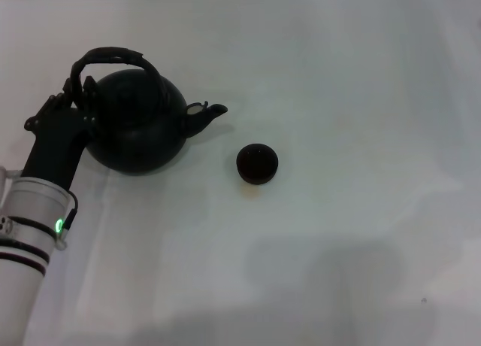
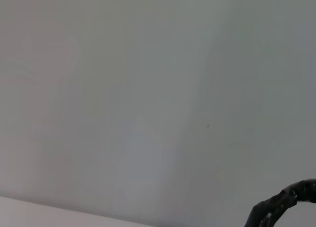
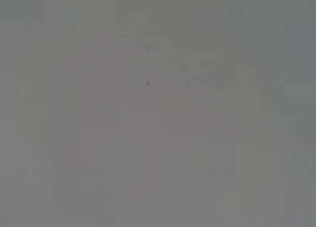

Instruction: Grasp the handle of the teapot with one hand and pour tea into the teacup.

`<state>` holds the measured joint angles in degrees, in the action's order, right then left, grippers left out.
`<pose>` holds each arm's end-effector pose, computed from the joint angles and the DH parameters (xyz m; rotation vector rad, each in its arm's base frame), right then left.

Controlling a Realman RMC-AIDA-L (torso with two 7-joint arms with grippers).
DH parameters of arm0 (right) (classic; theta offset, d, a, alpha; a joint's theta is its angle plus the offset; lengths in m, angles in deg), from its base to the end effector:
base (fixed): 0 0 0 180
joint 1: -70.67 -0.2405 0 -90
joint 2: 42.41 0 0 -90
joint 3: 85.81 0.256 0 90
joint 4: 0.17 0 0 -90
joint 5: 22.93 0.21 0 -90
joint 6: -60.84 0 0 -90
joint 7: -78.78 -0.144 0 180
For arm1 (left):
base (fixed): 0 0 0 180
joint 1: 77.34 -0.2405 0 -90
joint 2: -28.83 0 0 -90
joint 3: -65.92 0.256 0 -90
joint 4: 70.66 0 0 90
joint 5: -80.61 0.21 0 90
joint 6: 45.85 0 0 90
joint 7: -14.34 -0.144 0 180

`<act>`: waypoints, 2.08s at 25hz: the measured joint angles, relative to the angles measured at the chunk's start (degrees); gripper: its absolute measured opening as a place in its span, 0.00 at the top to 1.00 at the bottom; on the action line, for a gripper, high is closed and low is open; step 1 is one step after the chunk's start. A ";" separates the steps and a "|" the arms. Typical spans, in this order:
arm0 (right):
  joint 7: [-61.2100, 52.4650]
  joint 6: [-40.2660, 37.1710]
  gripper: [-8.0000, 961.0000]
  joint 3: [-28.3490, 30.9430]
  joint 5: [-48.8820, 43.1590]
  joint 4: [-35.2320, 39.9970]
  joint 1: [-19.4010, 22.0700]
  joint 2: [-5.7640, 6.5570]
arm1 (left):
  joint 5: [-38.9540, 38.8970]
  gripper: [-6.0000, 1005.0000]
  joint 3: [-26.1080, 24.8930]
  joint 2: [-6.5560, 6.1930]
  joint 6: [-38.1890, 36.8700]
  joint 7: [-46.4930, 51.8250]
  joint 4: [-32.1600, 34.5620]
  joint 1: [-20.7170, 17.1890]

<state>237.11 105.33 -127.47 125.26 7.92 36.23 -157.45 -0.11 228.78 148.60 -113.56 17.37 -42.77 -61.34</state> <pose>0.3640 0.4017 0.0614 -1.4251 0.7615 0.5382 -0.3075 0.2627 -0.0825 -1.5794 -0.8559 -0.8088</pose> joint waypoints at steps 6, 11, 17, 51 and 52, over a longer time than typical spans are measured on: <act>-0.07 0.10 0.12 0.00 0.00 0.00 0.09 -0.07 | 0.09 0.72 0.00 -0.15 -0.33 0.57 0.06 -0.33; -0.28 0.20 0.12 0.00 0.00 0.00 0.24 -0.09 | 0.57 0.52 0.00 -0.27 -0.48 3.46 0.02 -0.49; -0.31 0.36 0.12 0.00 0.00 0.00 0.49 -0.16 | 1.55 0.25 0.00 -0.33 -0.50 4.73 -0.45 -0.78; -0.42 1.21 0.12 -0.70 -0.09 -0.45 1.37 -0.42 | -4.94 0.21 -0.09 -0.57 -18.75 6.87 -12.65 -10.96; -0.46 1.36 0.12 -0.70 -0.09 -0.58 1.37 -0.47 | -6.56 0.21 -0.10 -0.57 -18.15 7.40 -13.32 -10.24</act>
<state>236.66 106.68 -128.17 125.17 7.34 37.59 -157.93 -6.66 228.68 148.03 -131.71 24.77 -56.09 -71.58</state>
